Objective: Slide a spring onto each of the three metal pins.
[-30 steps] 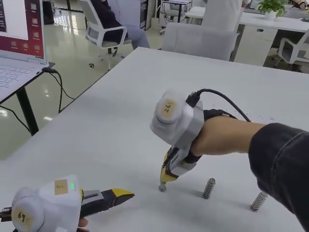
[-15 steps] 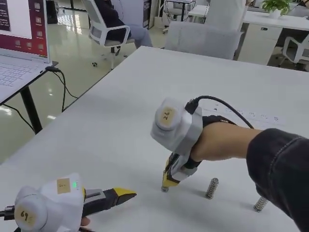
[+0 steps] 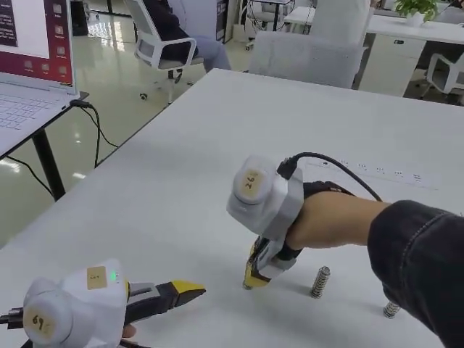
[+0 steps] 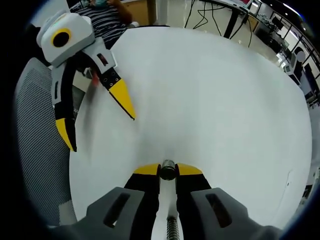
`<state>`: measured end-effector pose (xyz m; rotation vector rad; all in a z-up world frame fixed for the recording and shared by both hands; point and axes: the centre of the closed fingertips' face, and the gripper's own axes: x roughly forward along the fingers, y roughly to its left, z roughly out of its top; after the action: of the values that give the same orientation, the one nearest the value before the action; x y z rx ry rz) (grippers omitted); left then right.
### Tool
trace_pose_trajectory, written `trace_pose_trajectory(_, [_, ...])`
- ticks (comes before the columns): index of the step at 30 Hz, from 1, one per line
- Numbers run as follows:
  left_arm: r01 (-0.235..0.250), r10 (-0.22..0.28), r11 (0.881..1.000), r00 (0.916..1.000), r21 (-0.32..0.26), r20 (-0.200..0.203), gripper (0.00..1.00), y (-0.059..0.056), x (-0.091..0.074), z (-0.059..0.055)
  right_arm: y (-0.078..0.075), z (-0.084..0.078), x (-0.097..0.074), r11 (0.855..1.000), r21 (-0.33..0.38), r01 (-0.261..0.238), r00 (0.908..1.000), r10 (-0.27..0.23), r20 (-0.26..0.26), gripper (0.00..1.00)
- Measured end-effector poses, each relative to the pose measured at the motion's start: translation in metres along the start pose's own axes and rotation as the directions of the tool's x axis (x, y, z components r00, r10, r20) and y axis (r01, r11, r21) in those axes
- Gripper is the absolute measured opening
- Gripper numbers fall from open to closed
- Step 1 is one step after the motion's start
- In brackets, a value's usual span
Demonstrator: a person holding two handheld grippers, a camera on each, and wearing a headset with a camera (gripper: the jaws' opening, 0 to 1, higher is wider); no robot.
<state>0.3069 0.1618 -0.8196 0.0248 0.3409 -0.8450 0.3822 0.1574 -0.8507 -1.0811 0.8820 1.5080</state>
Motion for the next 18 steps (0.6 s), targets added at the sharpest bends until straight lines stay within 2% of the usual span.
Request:
trace_pose_trajectory(8, [0.004,-0.004,1.0,1.0,0.003,-0.003,0.56,0.0,0.001,0.001,-0.004,-0.001,-0.007,1.0,0.017,0.009,0.9996,-0.009,0.026,0.12])
trace_pose_trajectory(18, [0.009,-0.009,1.0,0.9999,0.011,-0.005,0.57,-0.001,0.004,0.004,-0.005,-0.009,-0.016,0.999,0.037,0.031,0.9983,-0.033,0.048,0.17])
